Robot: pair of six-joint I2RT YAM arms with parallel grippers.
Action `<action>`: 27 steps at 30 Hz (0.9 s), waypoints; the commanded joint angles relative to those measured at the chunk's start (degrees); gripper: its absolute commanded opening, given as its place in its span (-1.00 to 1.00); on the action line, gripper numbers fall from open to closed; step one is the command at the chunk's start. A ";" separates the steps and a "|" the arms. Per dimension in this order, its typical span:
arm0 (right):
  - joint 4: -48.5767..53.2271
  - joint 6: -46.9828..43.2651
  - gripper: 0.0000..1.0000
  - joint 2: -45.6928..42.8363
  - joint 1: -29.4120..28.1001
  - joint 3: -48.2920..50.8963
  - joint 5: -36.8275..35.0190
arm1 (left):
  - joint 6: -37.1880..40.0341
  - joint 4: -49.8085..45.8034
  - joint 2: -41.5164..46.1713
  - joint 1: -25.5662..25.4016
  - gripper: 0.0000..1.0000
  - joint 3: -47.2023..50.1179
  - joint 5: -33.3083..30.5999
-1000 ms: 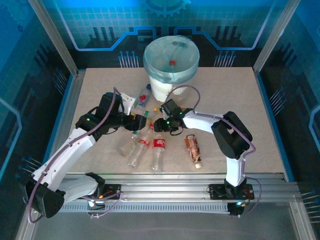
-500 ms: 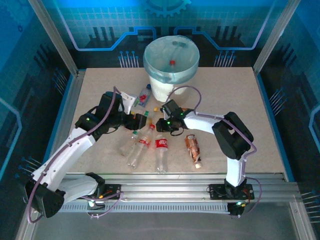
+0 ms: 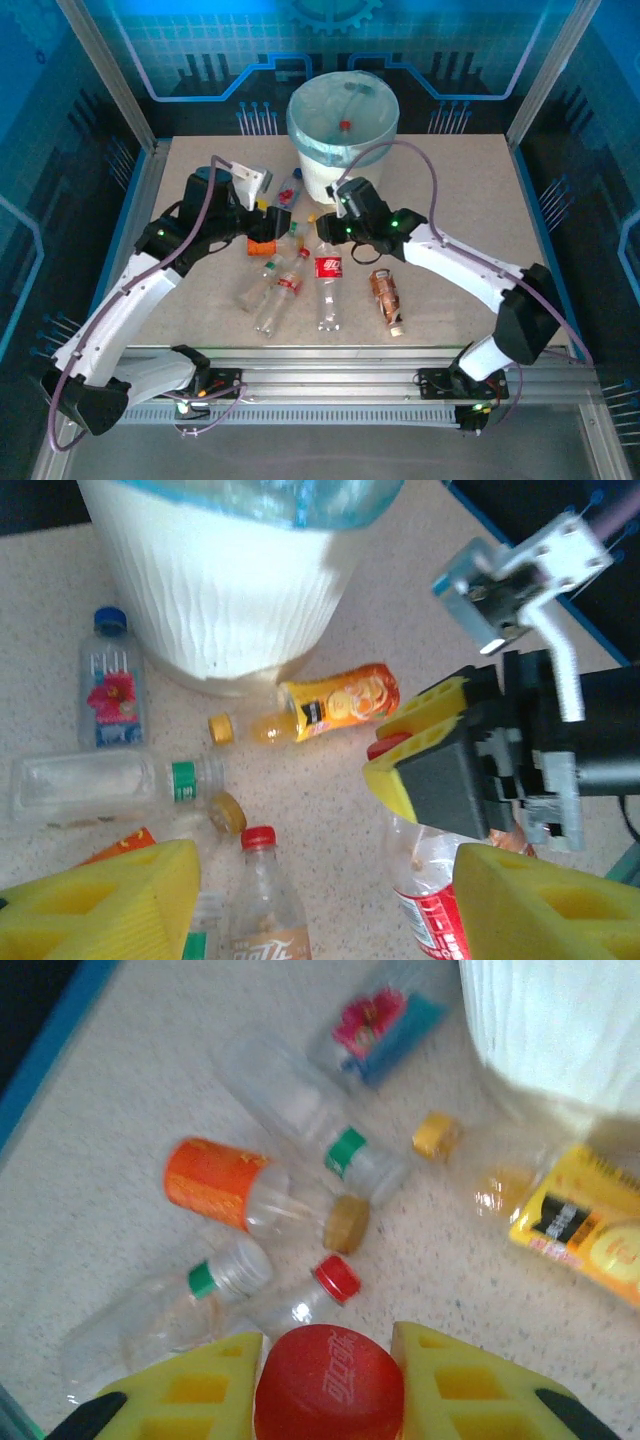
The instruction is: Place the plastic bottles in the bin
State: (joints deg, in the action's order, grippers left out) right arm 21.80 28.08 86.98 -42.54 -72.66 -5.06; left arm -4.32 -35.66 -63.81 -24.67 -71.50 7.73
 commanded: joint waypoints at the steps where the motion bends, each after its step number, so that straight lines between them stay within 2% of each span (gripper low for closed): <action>1: 4.27 -5.31 -0.63 -3.47 -0.65 -6.79 -4.40 | 0.81 2.62 -0.54 -0.34 0.34 -4.76 -1.67; 7: 8.69 -14.67 -0.63 -1.24 -0.27 -23.56 -7.66 | 1.48 5.19 -4.93 -0.36 0.31 -12.58 -2.98; 14: 12.42 -24.21 -0.64 9.28 2.16 -48.07 -8.67 | 3.08 5.86 -13.19 -0.21 0.31 -25.06 -4.11; 23: 11.51 -29.23 -0.63 25.76 7.44 -78.20 -5.80 | 2.86 8.77 -25.04 1.09 0.31 -40.60 -4.84; 27: 9.93 -29.68 -0.62 32.19 9.68 -87.84 -5.22 | 2.56 9.63 -30.83 2.22 0.30 -47.59 -4.39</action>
State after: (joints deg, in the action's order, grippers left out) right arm 33.34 0.30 116.60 -34.39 -155.33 -11.29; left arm -2.42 -28.12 -91.70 -23.42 -114.85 3.86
